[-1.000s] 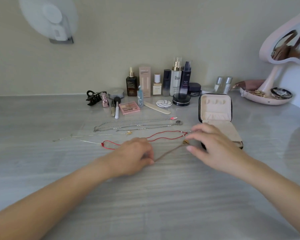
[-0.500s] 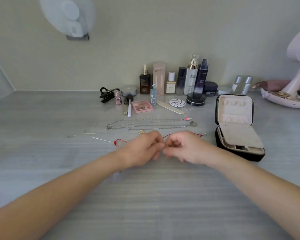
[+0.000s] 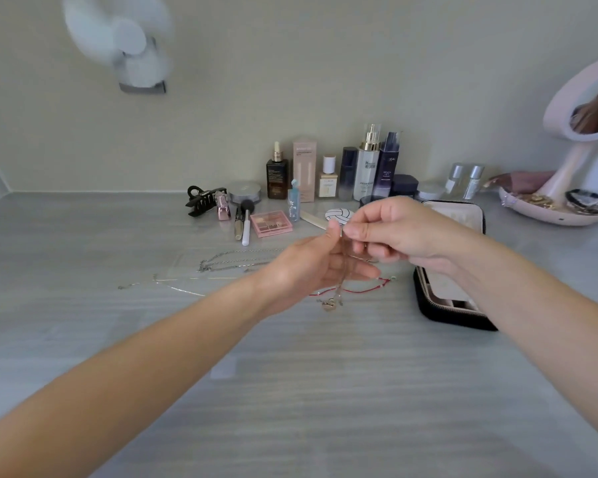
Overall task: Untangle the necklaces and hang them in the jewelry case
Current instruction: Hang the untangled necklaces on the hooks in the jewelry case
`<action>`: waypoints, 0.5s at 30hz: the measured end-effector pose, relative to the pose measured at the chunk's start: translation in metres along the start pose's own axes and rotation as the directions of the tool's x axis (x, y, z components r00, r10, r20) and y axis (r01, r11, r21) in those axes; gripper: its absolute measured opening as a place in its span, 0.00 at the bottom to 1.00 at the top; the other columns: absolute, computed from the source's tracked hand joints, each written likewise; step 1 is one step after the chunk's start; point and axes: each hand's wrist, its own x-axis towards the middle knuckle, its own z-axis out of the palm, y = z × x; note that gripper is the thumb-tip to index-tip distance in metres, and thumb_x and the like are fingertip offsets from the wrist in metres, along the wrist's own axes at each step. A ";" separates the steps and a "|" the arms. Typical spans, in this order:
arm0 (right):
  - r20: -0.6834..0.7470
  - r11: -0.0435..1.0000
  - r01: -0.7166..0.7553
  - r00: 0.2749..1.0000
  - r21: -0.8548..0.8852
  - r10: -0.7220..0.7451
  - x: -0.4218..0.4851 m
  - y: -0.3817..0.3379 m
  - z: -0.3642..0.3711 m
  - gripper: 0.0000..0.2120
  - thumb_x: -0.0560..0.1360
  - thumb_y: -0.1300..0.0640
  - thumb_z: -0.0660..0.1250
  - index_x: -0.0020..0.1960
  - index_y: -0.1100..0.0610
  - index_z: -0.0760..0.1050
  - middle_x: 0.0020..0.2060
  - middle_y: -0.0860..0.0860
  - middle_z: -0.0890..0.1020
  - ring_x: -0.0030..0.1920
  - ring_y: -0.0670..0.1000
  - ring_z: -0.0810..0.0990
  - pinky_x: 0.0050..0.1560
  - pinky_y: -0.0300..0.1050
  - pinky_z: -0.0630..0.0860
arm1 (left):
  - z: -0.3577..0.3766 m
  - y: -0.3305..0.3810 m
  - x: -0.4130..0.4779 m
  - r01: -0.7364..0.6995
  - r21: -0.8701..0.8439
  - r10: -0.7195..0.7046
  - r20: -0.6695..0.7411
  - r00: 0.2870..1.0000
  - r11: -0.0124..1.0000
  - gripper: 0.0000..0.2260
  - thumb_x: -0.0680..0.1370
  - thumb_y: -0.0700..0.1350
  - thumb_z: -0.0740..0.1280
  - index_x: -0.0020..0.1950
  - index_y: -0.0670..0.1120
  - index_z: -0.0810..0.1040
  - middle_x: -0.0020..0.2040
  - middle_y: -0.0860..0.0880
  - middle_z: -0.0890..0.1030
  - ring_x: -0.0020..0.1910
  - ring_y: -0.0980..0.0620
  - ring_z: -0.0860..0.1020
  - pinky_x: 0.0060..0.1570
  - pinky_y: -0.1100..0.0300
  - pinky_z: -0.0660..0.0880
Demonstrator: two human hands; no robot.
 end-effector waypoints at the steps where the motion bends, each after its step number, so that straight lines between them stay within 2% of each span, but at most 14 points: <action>1: -0.039 0.999 -0.006 0.999 0.036 0.007 0.000 0.000 -0.005 0.07 0.74 0.62 0.65 0.37 0.60 0.75 0.24 0.48 0.77 0.19 0.42 0.66 0.19 0.33 0.60 | 0.002 0.001 0.005 0.007 -0.015 -0.007 0.007 1.000 1.000 0.27 0.80 0.58 0.42 0.52 0.47 0.77 0.44 0.47 0.82 0.48 0.53 0.81 0.53 0.61 0.73; 5: -0.186 0.981 -0.048 0.979 0.188 0.084 -0.003 0.008 -0.031 0.07 0.74 0.61 0.66 0.37 0.60 0.75 0.26 0.51 0.75 0.20 0.43 0.65 0.19 0.33 0.57 | 0.006 0.000 0.024 -0.022 -0.066 0.020 -0.032 0.999 0.998 0.19 0.81 0.50 0.50 0.47 0.42 0.78 0.31 0.51 0.78 0.35 0.52 0.78 0.42 0.63 0.75; 7: -0.229 0.965 -0.074 0.964 0.251 0.133 -0.007 0.016 -0.044 0.08 0.73 0.60 0.66 0.36 0.59 0.75 0.25 0.50 0.74 0.20 0.43 0.64 0.19 0.33 0.56 | 0.009 0.001 0.035 -0.059 -0.020 0.058 -0.055 0.997 0.998 0.12 0.80 0.44 0.56 0.44 0.43 0.78 0.27 0.54 0.76 0.32 0.55 0.76 0.38 0.64 0.71; 10: -0.280 0.933 -0.087 0.941 0.349 0.192 -0.014 0.029 -0.061 0.08 0.73 0.60 0.66 0.35 0.59 0.74 0.28 0.52 0.76 0.19 0.43 0.63 0.18 0.32 0.56 | 0.016 0.009 0.050 -0.074 0.135 0.085 -0.079 0.993 0.988 0.09 0.78 0.42 0.61 0.40 0.45 0.78 0.25 0.55 0.75 0.33 0.54 0.73 0.40 0.63 0.70; 12: -0.309 0.916 -0.095 0.923 0.391 0.228 -0.018 0.037 -0.070 0.07 0.73 0.60 0.66 0.37 0.59 0.75 0.33 0.53 0.79 0.18 0.42 0.63 0.18 0.31 0.59 | 0.023 0.017 0.060 -0.080 0.193 0.095 -0.071 0.993 0.978 0.09 0.78 0.41 0.62 0.40 0.44 0.78 0.25 0.55 0.76 0.33 0.53 0.72 0.38 0.63 0.70; 15: -0.395 0.938 -0.148 0.878 0.315 0.271 -0.022 0.049 -0.083 0.04 0.72 0.59 0.67 0.40 0.59 0.77 0.40 0.53 0.80 0.18 0.43 0.64 0.20 0.33 0.61 | 0.031 0.032 0.078 -0.071 0.247 0.096 -0.091 0.991 0.966 0.08 0.78 0.41 0.62 0.40 0.43 0.78 0.29 0.52 0.77 0.31 0.55 0.72 0.35 0.66 0.72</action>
